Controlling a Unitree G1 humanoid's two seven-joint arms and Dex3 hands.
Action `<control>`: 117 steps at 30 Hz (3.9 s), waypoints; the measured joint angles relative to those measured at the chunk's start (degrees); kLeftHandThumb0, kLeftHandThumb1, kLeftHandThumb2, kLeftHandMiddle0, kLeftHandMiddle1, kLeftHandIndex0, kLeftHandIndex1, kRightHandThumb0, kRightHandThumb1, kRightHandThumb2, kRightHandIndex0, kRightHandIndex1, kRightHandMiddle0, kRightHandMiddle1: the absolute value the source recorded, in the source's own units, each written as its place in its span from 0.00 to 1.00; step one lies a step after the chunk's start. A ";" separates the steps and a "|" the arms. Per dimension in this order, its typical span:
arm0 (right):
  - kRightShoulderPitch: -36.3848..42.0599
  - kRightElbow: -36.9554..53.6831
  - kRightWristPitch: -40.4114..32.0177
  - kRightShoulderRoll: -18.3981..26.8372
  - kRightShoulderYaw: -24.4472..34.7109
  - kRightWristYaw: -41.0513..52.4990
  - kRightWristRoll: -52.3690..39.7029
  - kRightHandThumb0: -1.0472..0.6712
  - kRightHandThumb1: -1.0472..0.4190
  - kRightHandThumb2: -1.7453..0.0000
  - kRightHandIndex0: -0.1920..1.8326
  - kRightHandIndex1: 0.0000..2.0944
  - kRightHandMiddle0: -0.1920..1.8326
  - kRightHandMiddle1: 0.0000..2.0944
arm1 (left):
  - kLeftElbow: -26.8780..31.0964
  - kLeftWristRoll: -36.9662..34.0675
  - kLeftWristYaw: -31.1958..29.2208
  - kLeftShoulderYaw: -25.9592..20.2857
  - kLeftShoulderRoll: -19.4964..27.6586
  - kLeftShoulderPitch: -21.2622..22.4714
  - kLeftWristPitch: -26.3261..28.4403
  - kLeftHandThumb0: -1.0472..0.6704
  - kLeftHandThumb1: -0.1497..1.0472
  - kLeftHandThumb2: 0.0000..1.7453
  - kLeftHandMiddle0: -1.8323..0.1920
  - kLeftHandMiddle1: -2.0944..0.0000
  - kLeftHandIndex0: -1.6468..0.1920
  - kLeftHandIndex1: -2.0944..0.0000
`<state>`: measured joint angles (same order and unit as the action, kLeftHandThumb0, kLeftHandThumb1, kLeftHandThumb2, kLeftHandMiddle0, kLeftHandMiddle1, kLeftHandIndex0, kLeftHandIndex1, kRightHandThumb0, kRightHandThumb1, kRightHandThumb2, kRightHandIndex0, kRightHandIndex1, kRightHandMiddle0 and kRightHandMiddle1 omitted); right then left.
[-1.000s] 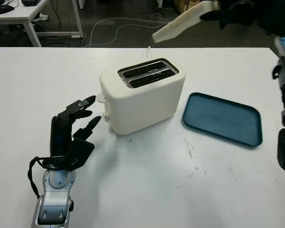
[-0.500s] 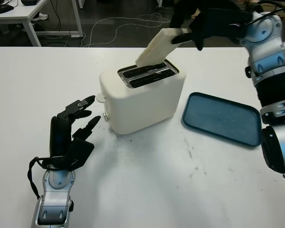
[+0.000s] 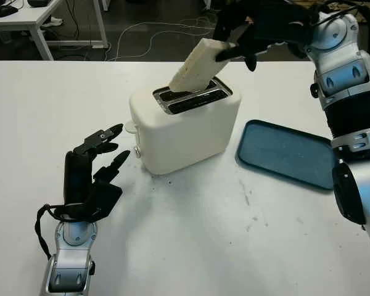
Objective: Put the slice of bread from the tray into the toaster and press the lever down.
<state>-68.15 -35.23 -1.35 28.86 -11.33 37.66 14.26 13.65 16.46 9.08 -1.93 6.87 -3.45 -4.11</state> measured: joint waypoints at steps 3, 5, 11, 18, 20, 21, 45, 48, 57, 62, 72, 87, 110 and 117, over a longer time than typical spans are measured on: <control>0.01 0.01 -0.02 0.31 0.84 0.00 -0.16 0.31 0.11 1.00 0.73 0.66 0.64 0.66 | 0.00 -0.02 0.00 0.01 -0.03 0.00 0.00 0.45 0.89 0.10 0.66 0.57 0.46 0.99; 0.01 0.12 -0.09 0.37 0.94 0.00 -0.14 0.31 0.10 1.00 0.72 0.67 0.64 0.68 | 0.00 -0.02 0.00 0.01 -0.07 -0.02 0.01 0.45 0.89 0.10 0.67 0.57 0.46 0.99; 0.01 1.23 -0.49 0.37 0.94 0.47 -0.14 0.31 0.10 1.00 0.72 0.67 0.63 0.68 | 0.07 -0.12 -0.01 0.01 -0.15 -0.19 0.18 0.46 0.89 0.09 0.67 0.57 0.46 0.99; 0.01 1.06 -1.38 0.48 0.71 2.23 -0.07 0.33 0.10 1.00 0.71 0.67 0.62 0.68 | 0.07 -0.07 -0.01 0.00 -0.14 -0.20 0.17 0.45 0.89 0.10 0.67 0.57 0.46 0.99; 0.14 0.91 -1.56 0.47 0.64 2.23 -0.03 0.34 0.11 1.00 0.71 0.66 0.63 0.67 | 0.07 -0.07 -0.01 0.00 -0.14 -0.20 0.17 0.44 0.89 0.10 0.66 0.57 0.46 0.99; 0.23 0.71 -1.55 0.46 0.57 2.22 -0.01 0.34 0.11 1.00 0.71 0.65 0.63 0.66 | 0.07 -0.08 -0.01 0.00 -0.14 -0.20 0.17 0.44 0.89 0.10 0.67 0.57 0.46 0.99; 2.90 -3.49 -0.36 0.22 -4.30 2.25 4.62 0.28 0.09 1.00 0.65 0.69 0.58 0.70 | 0.07 -0.11 0.16 -0.03 -0.14 -0.34 0.16 0.45 0.89 0.10 0.66 0.57 0.46 0.99; 2.94 -3.83 -0.20 0.22 -4.92 1.75 5.60 0.30 0.09 1.00 0.64 0.64 0.57 0.66 | 0.07 -0.09 0.21 -0.03 -0.14 -0.33 0.15 0.45 0.89 0.10 0.66 0.58 0.45 0.99; 4.29 -3.20 0.76 -0.44 -5.85 -1.56 7.19 0.24 0.09 0.99 0.60 0.70 0.53 0.73 | 0.07 -0.05 0.28 0.01 -0.16 -0.34 0.16 0.46 0.89 0.09 0.66 0.57 0.45 0.99; 5.20 -1.27 2.39 -0.95 -6.30 -2.76 8.12 0.18 0.10 1.00 0.48 0.78 0.48 0.44 | 0.07 -0.05 0.44 0.01 -0.16 -0.35 0.16 0.45 0.89 0.09 0.66 0.58 0.46 1.00; 5.97 0.99 9.60 0.44 -6.89 -2.31 8.93 0.15 0.10 1.00 0.11 0.37 0.32 0.00 | 0.04 -0.06 0.45 0.03 -0.16 -0.35 -0.01 0.46 0.89 0.10 0.66 0.57 0.45 1.00; 6.75 0.85 13.40 0.92 -2.08 -8.00 8.32 0.28 0.11 1.00 0.29 0.23 0.39 0.04 | 0.04 -0.11 0.44 0.14 -0.17 -0.42 0.02 0.46 0.89 0.10 0.66 0.57 0.46 1.00; 45.54 21.66 23.76 2.71 17.14 -16.16 -14.75 0.31 0.09 0.92 0.59 0.12 0.34 0.00 | 0.30 0.73 0.42 -1.09 1.53 0.06 -1.17 0.45 0.89 0.08 0.64 0.58 0.44 0.99; 56.10 27.12 21.92 -0.81 19.09 -17.47 -16.64 0.34 0.09 0.93 0.52 0.02 0.14 0.01 | 0.37 0.47 -0.70 -1.42 2.58 1.40 -1.78 0.47 0.89 0.07 0.63 0.58 0.43 0.99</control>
<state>-12.05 -8.11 20.57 28.05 7.76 20.19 -2.38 14.02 16.94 8.38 -3.34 9.45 -2.04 -5.89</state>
